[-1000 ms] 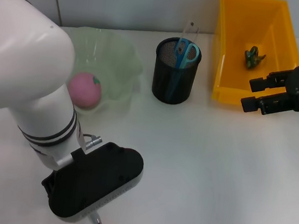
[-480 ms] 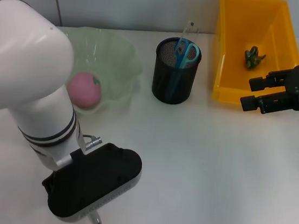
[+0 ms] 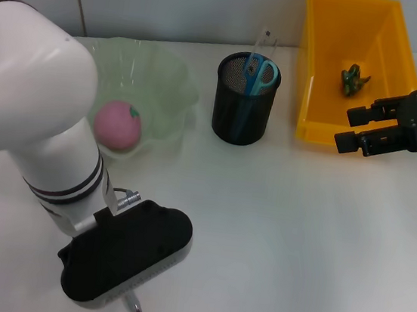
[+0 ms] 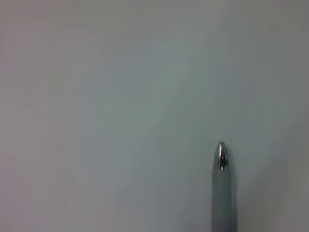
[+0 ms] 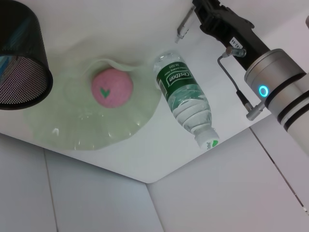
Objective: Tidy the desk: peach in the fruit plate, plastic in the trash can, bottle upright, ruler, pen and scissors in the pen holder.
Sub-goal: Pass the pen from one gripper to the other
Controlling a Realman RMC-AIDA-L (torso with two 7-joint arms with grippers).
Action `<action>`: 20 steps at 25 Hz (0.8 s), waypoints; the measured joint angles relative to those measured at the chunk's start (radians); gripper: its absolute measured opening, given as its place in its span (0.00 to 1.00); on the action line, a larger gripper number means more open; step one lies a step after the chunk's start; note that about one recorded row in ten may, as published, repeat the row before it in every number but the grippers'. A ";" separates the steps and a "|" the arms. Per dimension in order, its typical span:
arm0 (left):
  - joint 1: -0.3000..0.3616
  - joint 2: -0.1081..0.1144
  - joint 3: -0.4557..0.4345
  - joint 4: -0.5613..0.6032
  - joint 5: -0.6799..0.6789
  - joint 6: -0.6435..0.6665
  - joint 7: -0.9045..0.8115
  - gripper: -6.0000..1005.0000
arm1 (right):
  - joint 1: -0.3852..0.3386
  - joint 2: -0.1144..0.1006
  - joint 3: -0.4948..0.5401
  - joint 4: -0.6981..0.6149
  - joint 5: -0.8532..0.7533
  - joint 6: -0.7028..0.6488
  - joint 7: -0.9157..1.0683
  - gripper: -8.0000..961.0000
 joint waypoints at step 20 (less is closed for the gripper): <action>0.068 0.007 -0.300 0.177 -0.171 0.205 0.013 0.14 | 0.022 -0.005 -0.001 -0.060 -0.039 -0.056 0.060 0.79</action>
